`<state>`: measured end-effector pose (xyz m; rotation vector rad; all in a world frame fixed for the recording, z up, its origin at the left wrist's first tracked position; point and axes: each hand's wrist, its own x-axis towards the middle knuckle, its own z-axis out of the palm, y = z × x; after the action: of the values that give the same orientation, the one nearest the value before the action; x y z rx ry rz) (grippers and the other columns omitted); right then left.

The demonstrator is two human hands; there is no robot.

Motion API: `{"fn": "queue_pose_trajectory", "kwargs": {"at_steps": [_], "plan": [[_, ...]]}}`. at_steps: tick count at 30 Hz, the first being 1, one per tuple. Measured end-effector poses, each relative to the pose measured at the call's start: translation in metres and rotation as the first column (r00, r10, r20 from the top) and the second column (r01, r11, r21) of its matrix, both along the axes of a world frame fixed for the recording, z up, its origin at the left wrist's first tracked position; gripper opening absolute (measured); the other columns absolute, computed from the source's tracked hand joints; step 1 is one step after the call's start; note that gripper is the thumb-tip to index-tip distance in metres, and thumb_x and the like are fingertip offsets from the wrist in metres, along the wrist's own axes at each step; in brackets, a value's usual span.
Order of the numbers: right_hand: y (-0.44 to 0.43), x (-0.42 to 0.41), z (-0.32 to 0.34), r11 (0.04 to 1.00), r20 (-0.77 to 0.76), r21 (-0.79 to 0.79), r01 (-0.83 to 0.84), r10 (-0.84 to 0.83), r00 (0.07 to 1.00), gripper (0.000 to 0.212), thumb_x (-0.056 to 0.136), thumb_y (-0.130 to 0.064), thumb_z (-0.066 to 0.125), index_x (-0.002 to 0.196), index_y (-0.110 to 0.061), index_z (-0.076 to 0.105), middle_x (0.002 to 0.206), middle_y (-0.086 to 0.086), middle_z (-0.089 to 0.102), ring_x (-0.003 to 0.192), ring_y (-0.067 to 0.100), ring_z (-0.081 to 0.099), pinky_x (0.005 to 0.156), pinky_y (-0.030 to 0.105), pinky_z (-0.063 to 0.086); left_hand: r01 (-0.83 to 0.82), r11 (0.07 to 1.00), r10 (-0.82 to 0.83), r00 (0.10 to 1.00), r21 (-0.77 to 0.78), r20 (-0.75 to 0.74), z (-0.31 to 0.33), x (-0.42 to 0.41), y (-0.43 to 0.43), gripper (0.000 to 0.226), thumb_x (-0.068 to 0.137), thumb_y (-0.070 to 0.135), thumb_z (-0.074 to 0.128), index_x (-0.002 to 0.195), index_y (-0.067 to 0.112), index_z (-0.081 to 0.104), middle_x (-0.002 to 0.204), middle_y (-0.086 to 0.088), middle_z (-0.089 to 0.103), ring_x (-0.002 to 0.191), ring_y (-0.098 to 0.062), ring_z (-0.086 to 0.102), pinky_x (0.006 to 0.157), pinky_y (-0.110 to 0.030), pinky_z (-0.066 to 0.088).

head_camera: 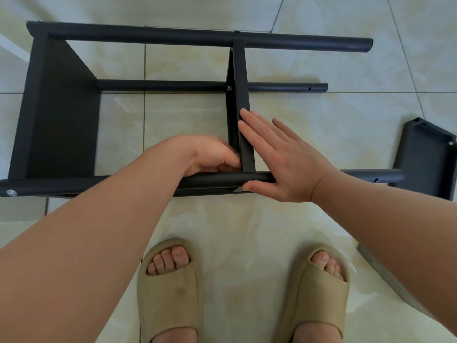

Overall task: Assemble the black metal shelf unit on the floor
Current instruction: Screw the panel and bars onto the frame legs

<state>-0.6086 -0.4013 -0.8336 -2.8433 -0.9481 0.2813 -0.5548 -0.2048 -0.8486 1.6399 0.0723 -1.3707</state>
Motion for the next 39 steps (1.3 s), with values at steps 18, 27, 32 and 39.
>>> {"fn": "queue_pose_trajectory", "kwargs": {"at_steps": [18,27,32,39], "plan": [[0.0005,-0.0002,0.0005,1.000,-0.013,-0.008,0.002,-0.002,1.000,0.101,0.091,-0.076,0.032,0.162,-0.007,0.008,0.170,0.007,-0.002,0.157,0.021,0.000,0.126,0.047,0.013,0.020,1.000,-0.020,0.999,-0.009,-0.028,0.0011,0.0009,0.0011,0.011,0.092,0.011,0.062,0.096,0.008,0.072,0.084,-0.011,0.076,0.078,-0.024,0.072,0.081,-0.037,0.057],[0.0005,0.0002,0.0018,1.000,-0.019,-0.015,0.003,-0.003,1.000,0.101,0.091,-0.076,0.031,0.162,-0.007,0.007,0.170,0.007,-0.003,0.157,0.021,-0.001,0.127,0.046,0.012,-0.031,0.998,0.024,0.991,-0.051,-0.132,-0.0014,0.0024,0.0046,0.021,0.090,0.001,0.053,0.097,0.002,0.073,0.089,-0.018,0.073,0.082,-0.028,0.071,0.082,-0.038,0.056],[0.0003,0.0004,0.0013,0.999,-0.016,-0.033,0.000,-0.001,1.000,0.102,0.091,-0.076,0.031,0.162,-0.007,0.006,0.170,0.007,-0.004,0.157,0.021,-0.002,0.127,0.045,0.011,0.023,1.000,-0.023,0.998,-0.005,-0.066,-0.0014,0.0022,0.0012,0.012,0.092,0.013,0.062,0.095,0.009,0.073,0.087,-0.011,0.074,0.081,-0.024,0.070,0.080,-0.038,0.055],[0.0007,0.0001,0.0022,1.000,-0.017,-0.025,0.005,-0.006,1.000,0.102,0.091,-0.076,0.031,0.162,-0.007,0.007,0.170,0.007,-0.004,0.157,0.021,-0.002,0.127,0.046,0.011,-0.030,0.999,0.029,0.996,-0.016,-0.080,-0.0007,0.0021,0.0025,0.019,0.089,-0.002,0.055,0.101,-0.005,0.069,0.085,-0.019,0.070,0.073,-0.026,0.069,0.071,-0.031,0.057]]}}
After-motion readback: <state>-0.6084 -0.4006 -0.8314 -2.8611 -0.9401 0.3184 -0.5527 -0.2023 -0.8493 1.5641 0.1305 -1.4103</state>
